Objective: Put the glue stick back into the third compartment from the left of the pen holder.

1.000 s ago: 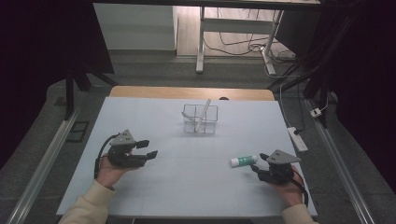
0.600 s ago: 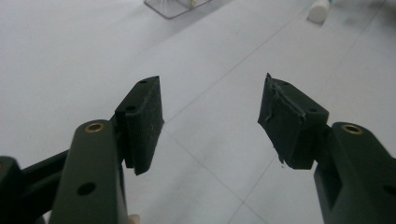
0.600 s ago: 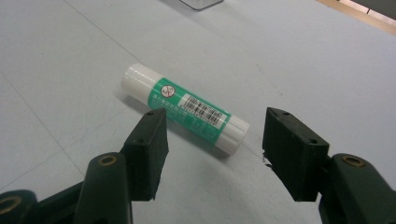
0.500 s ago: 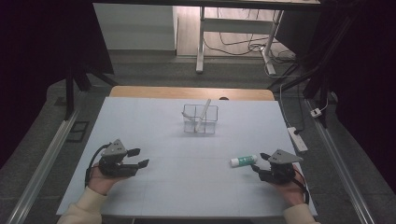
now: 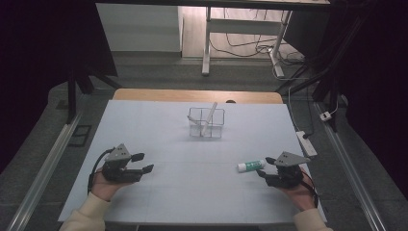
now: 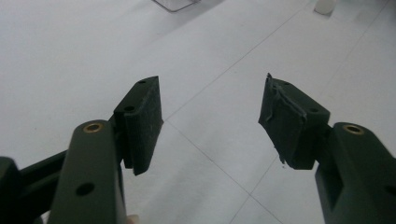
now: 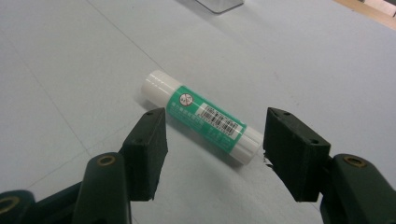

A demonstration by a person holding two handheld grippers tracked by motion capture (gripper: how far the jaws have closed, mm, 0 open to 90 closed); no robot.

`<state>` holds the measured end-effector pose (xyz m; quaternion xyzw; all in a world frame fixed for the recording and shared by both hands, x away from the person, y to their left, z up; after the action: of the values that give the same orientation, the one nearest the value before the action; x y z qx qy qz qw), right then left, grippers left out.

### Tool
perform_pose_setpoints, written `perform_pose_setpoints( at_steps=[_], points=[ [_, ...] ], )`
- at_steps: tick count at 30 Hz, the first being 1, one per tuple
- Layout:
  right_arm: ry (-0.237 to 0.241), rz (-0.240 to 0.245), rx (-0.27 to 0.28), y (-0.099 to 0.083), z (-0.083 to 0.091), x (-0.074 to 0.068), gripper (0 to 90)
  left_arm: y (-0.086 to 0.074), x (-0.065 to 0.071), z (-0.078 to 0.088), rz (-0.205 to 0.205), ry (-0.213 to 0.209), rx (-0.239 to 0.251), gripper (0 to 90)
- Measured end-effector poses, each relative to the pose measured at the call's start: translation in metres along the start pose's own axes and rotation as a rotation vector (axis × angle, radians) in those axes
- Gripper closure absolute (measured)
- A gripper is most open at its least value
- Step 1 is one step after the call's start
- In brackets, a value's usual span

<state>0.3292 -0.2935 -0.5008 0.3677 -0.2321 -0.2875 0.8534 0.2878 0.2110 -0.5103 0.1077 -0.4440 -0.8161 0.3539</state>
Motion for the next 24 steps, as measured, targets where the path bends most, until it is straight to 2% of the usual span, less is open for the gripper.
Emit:
perform_pose_setpoints(
  at_steps=[16, 24],
  points=[
    [0.081, 0.085, -0.058, 0.02, -0.002, 0.004, 38.5, -0.002, -0.001, -0.003, 0.006, 0.001, -0.012, 39.0],
    [0.152, 0.139, -0.086, 0.032, -0.01, 0.001, 37.3, -0.003, -0.001, -0.004, 0.007, -0.005, -0.019, 38.9]
  ],
)
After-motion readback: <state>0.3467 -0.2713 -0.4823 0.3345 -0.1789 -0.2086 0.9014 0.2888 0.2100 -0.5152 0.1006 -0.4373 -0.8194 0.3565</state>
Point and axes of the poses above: each handheld gripper's, and its own axes: z roughly backward along the jaws, y roughly out of its top, x roughly to its right, the point moved 2 cm from there along -z, roughly forward along the jaws, and after that the axes turned 3 degrees about -y, right-handed, at the moved point
